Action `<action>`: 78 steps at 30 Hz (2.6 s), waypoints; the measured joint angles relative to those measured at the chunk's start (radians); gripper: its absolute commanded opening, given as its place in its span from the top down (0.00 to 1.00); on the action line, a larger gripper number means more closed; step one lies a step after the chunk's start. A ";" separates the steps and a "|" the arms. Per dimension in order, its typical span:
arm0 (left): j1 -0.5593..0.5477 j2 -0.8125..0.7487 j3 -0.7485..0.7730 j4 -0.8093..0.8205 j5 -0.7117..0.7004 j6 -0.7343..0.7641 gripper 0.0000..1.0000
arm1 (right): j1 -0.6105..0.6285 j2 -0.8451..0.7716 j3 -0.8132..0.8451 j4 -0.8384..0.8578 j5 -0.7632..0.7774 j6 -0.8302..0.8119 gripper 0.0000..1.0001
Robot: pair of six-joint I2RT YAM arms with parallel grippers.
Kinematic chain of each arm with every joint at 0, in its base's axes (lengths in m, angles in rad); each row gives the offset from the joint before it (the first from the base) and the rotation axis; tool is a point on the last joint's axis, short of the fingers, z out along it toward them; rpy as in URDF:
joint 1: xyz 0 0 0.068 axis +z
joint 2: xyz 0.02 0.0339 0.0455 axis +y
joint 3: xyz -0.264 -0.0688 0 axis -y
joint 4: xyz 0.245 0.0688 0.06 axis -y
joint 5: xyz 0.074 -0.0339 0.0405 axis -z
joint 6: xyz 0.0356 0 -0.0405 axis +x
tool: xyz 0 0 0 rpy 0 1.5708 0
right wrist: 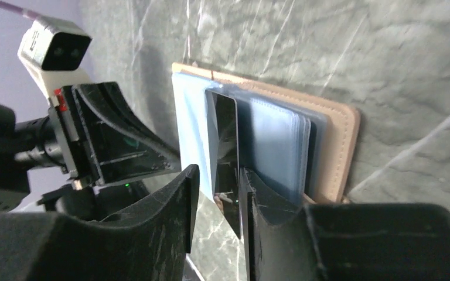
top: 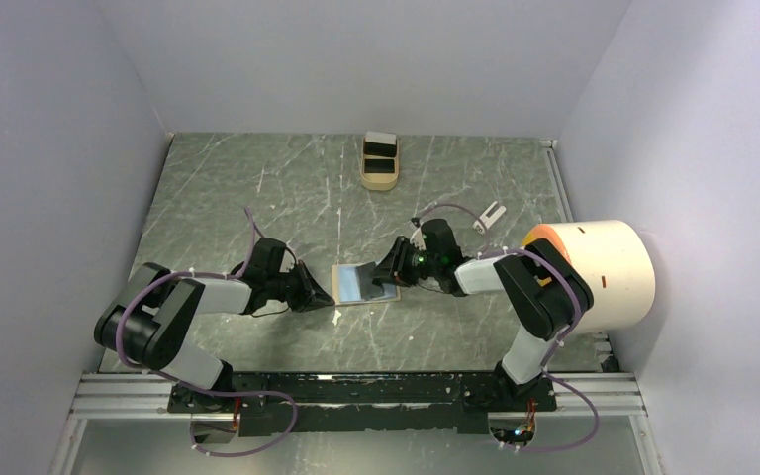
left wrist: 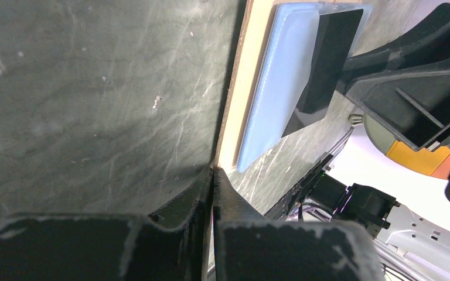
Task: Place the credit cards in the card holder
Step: Insert the credit card into the card holder.
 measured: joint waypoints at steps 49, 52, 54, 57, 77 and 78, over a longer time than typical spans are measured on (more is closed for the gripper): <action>0.000 0.015 -0.003 0.028 0.008 -0.008 0.91 | 0.133 -0.020 0.164 -0.300 0.157 -0.177 0.55; 0.000 0.016 -0.003 0.028 0.008 -0.008 0.91 | 0.143 -0.016 0.168 -0.297 0.142 -0.175 0.54; 0.000 0.016 -0.003 0.028 0.008 -0.008 0.91 | 0.145 -0.011 0.168 -0.288 0.124 -0.167 0.53; -0.005 0.015 -0.004 0.029 0.011 -0.011 0.91 | 0.146 -0.010 0.165 -0.271 0.103 -0.153 0.50; -0.021 -0.014 -0.005 0.018 0.012 -0.019 0.91 | 0.138 -0.030 0.260 -0.484 0.195 -0.312 0.44; -0.022 -0.021 -0.005 0.014 0.011 -0.019 0.91 | 0.135 -0.039 0.262 -0.499 0.203 -0.320 0.44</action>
